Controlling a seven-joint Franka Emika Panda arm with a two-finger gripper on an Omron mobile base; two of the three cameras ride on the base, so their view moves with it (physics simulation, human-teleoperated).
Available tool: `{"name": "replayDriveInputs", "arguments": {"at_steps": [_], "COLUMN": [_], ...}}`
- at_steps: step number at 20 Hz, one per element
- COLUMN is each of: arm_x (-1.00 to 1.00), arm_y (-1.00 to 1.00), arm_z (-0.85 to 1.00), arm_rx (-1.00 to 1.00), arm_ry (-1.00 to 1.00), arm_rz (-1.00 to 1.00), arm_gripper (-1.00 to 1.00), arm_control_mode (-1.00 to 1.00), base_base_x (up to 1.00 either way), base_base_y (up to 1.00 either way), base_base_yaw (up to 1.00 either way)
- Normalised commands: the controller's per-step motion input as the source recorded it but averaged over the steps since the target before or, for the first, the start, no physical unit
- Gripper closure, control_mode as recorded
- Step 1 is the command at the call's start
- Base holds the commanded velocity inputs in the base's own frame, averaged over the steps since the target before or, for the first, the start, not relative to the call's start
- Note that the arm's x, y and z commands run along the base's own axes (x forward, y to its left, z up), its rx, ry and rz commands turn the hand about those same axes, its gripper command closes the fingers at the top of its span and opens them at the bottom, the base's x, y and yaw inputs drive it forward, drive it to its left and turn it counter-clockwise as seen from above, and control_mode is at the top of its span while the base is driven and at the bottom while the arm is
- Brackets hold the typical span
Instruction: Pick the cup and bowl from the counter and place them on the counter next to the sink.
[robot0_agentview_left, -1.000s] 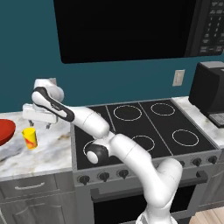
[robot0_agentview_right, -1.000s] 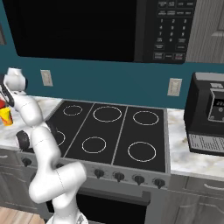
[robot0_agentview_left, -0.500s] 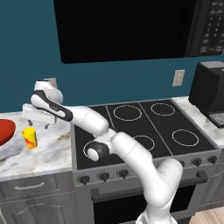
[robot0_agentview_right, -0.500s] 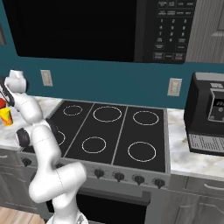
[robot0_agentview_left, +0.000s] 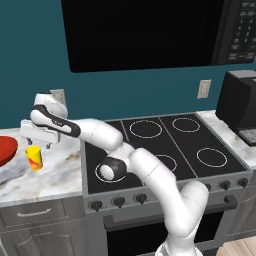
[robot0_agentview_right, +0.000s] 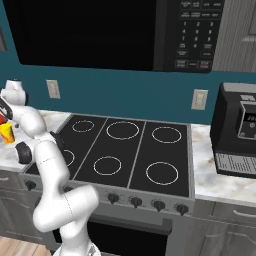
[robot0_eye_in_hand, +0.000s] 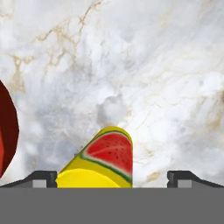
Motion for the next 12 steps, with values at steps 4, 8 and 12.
{"name": "replayDriveInputs", "arguments": {"at_steps": [4,8,12], "arm_x": [-0.11,-0.23,-0.24], "arm_y": [0.00,0.00,0.00], "arm_z": [0.01,0.10,0.01], "arm_rx": [0.00,0.00,0.00], "arm_ry": [0.00,0.00,0.00], "arm_rz": [0.00,0.00,0.00], "arm_gripper": [-1.00,-1.00,-1.00], "arm_control_mode": [-1.00,-1.00,-1.00], "base_base_x": [0.00,0.00,0.00], "base_base_y": [0.00,0.00,0.00], "base_base_yaw": [0.00,0.00,0.00]}}
